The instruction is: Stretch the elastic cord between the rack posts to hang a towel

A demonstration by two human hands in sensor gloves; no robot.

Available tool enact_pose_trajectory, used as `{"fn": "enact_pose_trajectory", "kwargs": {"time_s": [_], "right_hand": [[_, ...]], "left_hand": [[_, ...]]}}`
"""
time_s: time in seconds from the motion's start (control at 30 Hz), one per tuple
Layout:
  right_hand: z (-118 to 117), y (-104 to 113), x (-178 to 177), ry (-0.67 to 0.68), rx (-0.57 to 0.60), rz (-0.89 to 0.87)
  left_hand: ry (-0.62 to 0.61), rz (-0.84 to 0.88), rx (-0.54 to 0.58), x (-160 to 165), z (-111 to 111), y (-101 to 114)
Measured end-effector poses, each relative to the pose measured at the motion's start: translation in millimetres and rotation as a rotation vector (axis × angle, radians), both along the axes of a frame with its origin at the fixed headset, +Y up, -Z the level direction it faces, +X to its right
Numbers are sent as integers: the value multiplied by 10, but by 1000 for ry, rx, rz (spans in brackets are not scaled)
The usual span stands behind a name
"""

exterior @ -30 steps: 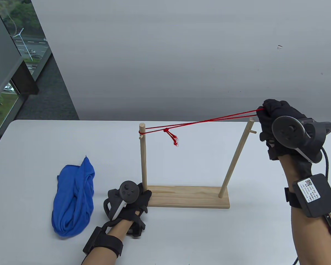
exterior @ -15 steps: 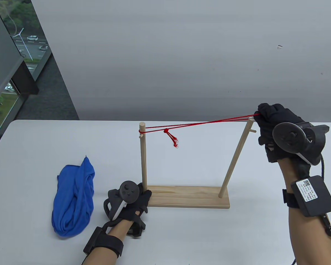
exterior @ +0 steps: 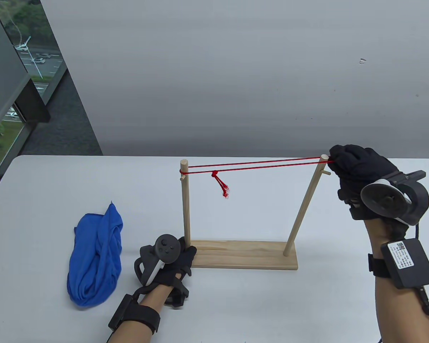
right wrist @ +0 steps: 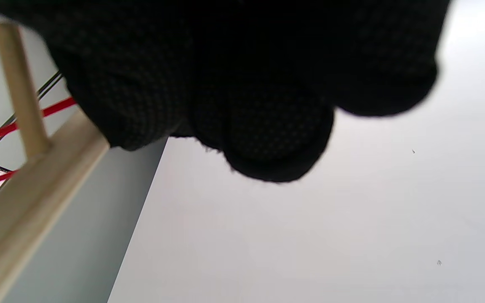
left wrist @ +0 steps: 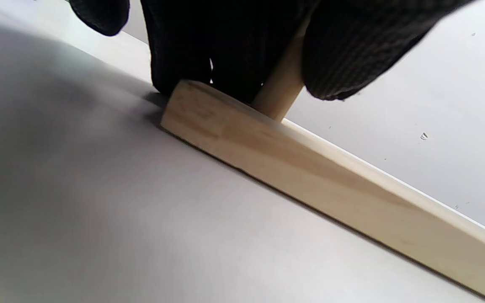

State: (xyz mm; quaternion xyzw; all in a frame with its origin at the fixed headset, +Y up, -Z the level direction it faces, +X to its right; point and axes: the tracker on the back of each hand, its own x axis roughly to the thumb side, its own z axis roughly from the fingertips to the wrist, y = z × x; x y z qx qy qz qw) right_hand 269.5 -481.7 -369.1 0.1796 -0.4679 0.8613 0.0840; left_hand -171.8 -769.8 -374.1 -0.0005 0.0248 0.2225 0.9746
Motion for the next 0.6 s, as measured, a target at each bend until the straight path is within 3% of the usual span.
{"fn": "enact_pose_trajectory", "kwargs": {"time_s": [0.6], "right_hand": [[51, -166, -218, 43, 24, 24]], "left_hand": [[6, 5, -10, -9, 3, -2]]}}
